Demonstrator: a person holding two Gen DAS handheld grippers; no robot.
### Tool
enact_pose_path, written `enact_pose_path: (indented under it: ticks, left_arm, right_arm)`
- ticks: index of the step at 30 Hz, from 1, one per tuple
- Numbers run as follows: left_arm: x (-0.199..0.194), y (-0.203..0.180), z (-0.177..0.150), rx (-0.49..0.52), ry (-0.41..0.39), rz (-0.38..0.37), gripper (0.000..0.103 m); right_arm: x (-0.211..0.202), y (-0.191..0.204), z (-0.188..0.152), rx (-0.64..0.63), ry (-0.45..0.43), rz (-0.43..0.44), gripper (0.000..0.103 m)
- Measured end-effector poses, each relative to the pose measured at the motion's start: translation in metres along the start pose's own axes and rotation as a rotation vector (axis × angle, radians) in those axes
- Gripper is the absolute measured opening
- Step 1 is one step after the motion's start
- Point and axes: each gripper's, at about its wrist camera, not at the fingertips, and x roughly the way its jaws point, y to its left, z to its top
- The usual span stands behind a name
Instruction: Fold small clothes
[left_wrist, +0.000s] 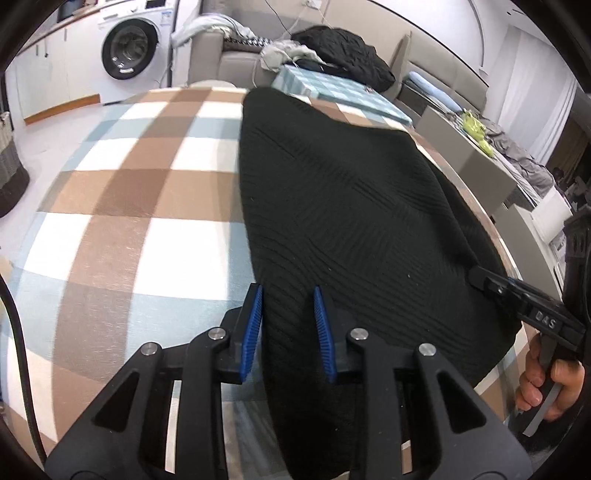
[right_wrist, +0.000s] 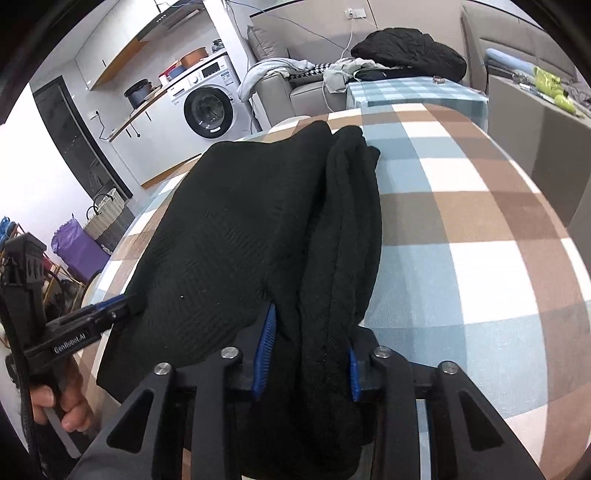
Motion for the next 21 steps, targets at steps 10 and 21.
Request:
enact_pose_path:
  ticks: [10,21]
  left_arm:
    - [-0.055,0.001,-0.015,0.041,-0.196,0.058,0.088]
    - [-0.084,-0.017,-0.039,0.09,-0.331,0.062,0.102]
  right_arm:
    - [-0.057,0.003,-0.01,-0.13,-0.142,-0.01,0.103]
    - [-0.088,0.019,-0.031,-0.208,-0.325,0.06,0.103]
